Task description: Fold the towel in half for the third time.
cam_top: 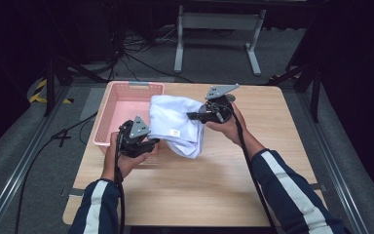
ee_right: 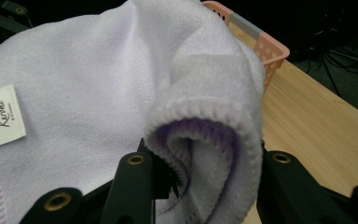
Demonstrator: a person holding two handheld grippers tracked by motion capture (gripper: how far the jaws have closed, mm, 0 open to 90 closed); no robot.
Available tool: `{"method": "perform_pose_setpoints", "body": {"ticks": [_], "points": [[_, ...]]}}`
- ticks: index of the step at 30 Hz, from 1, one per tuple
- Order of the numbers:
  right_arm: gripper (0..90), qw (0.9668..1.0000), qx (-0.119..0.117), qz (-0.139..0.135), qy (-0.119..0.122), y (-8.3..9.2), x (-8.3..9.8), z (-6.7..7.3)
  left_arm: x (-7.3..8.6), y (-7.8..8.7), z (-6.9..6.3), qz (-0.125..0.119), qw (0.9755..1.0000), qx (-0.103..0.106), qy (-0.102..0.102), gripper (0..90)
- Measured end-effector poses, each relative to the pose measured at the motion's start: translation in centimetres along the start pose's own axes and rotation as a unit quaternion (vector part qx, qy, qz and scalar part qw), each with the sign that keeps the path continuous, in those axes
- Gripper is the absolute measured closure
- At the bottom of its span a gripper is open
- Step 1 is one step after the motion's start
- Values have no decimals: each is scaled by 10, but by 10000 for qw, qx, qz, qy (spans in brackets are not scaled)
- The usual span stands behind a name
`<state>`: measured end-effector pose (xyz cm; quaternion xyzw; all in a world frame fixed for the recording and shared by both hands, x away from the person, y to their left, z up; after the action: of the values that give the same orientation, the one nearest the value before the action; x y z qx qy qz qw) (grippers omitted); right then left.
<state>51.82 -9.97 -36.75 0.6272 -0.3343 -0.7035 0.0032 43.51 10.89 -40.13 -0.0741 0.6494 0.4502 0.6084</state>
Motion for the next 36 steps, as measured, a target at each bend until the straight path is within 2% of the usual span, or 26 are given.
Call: {"method": "perform_pose_setpoints", "body": {"ticks": [3, 4, 7, 8, 12, 16, 22, 27, 32, 36], "points": [[665, 10000, -5, -15, 11, -5, -7, 0, 1, 3, 5, 16, 10000, -46, 16, 613], [665, 10000, 7, -26, 21, -13, -14, 0, 1, 5, 9, 34, 9999, -84, 61, 613], [665, 10000, -10, -43, 1, -19, -18, 1, 4, 10, 19, 57, 9998, -182, 79, 613], [665, 10000, -25, -45, -4, -24, -20, 1, 6, 13, 23, 132, 9996, -236, 79, 613], [664, 9999, -100, -65, -103, -42, -27, 1, 13, 17, 35, 118, 9988, -391, 261, 613], [665, 9998, -164, -60, -105, -59, -36, 4, 19, 24, 46, 174, 9979, -530, 329, 613], [665, 9997, -246, -45, -81, -82, -49, 10, 26, 35, 67, 306, 9956, -776, 430, 613], [665, 9998, -184, -17, -42, -99, -58, 11, 31, 37, 79, 339, 9939, -910, 514, 614], [664, 9999, -144, -2, -88, -116, -62, 13, 41, 37, 91, 550, 9907, -1078, 624, 614], [662, 9998, -111, 38, -134, -133, -59, 15, 49, 37, 98, 601, 9889, -1161, 711, 613]]}}
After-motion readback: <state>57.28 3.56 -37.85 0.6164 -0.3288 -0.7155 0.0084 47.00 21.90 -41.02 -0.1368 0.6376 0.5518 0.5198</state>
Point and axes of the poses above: each handheld gripper's, and its own axes: y roughly backward along the jaws, x roughly out of its underside, z roughly to its left, the point moved 6 cm from there along -y, roughly forward along the jaws, and after that the axes turned 4 degrees about -z, right-handed, at the moved point
